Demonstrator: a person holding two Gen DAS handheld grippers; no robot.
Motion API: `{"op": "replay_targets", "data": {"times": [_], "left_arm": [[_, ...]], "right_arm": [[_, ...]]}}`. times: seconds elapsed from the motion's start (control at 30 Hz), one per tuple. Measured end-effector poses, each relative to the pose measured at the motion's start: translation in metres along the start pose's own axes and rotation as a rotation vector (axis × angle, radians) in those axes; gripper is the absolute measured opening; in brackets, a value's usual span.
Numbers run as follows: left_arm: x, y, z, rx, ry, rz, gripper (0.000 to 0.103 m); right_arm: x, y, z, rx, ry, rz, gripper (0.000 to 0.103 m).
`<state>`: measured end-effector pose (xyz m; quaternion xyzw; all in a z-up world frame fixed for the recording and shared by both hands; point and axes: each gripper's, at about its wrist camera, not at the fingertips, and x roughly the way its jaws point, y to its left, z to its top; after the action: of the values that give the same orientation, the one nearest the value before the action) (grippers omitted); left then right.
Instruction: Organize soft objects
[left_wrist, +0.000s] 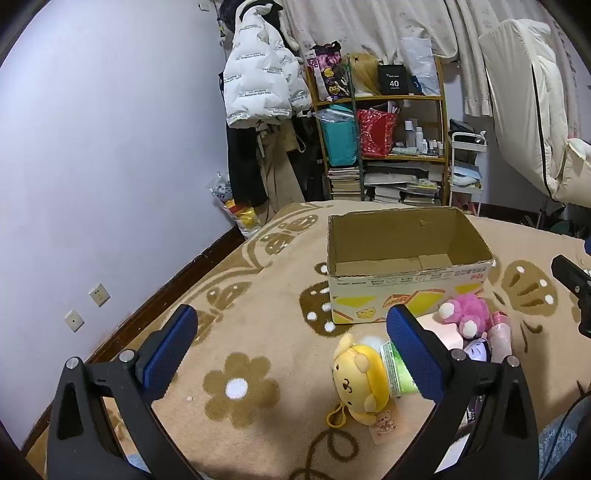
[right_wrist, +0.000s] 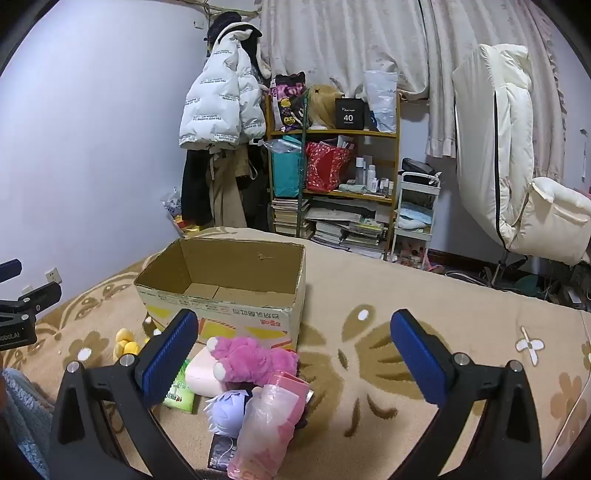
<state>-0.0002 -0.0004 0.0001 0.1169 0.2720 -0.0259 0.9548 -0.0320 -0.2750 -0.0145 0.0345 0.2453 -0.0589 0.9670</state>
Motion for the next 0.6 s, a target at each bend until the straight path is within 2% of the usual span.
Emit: {"op": "replay_targets", "data": {"times": [0.6], "left_arm": [[0.0009, -0.0032, -0.0024, -0.006, 0.004, 0.001, 0.101]], "right_arm": [[-0.0013, 0.0003, 0.0006, -0.005, -0.007, -0.002, 0.103]]}}
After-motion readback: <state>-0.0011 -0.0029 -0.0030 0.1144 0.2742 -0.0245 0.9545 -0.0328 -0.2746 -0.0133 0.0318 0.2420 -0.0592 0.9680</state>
